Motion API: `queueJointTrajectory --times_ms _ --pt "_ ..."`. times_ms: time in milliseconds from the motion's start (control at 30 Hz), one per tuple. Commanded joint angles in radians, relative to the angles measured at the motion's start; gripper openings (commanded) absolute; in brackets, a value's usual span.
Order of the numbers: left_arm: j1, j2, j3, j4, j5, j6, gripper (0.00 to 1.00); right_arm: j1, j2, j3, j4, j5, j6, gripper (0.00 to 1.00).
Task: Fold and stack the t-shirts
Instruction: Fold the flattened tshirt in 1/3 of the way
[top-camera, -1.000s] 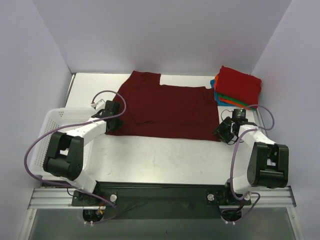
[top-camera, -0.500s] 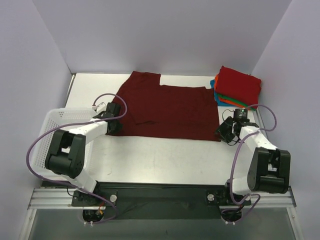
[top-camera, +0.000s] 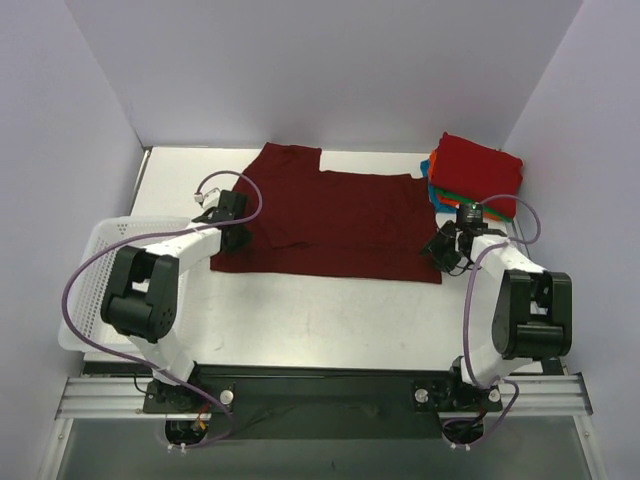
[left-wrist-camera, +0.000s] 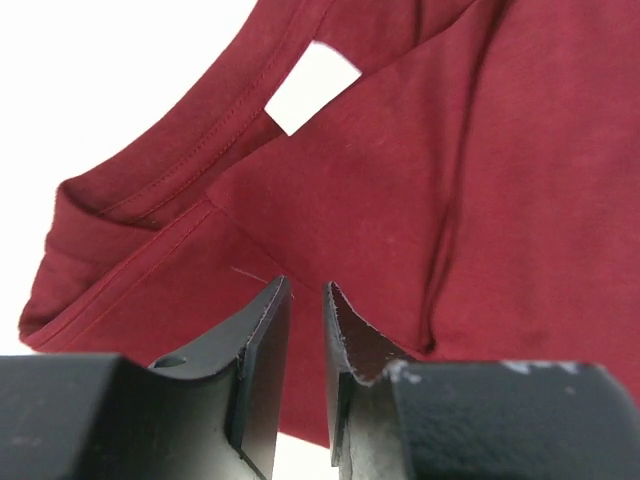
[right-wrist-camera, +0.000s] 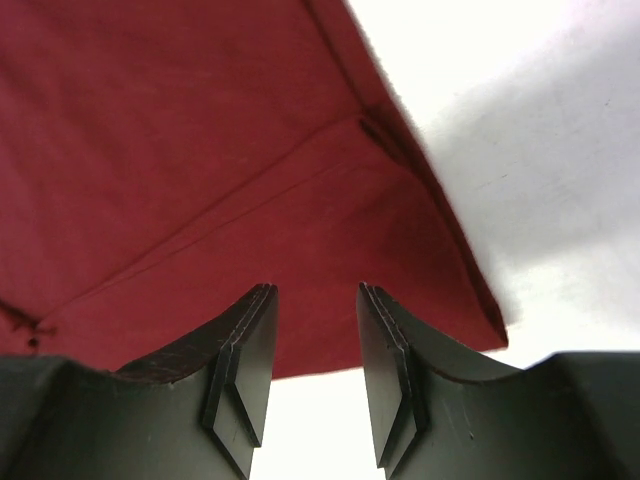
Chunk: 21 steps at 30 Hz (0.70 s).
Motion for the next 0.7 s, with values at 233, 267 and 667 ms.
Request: queueJointTrajectory --times_ms 233,267,667 --pt "-0.031 0.026 -0.087 -0.042 0.018 -0.005 0.29 -0.014 -0.014 -0.162 0.035 0.035 0.065 0.39" --pt "-0.032 0.021 -0.106 -0.039 0.016 -0.007 0.29 -0.018 -0.025 -0.178 0.032 0.036 0.072 0.39" --pt "-0.101 -0.198 -0.373 -0.017 0.018 -0.042 0.28 -0.097 -0.287 -0.382 -0.09 0.07 0.111 0.4"
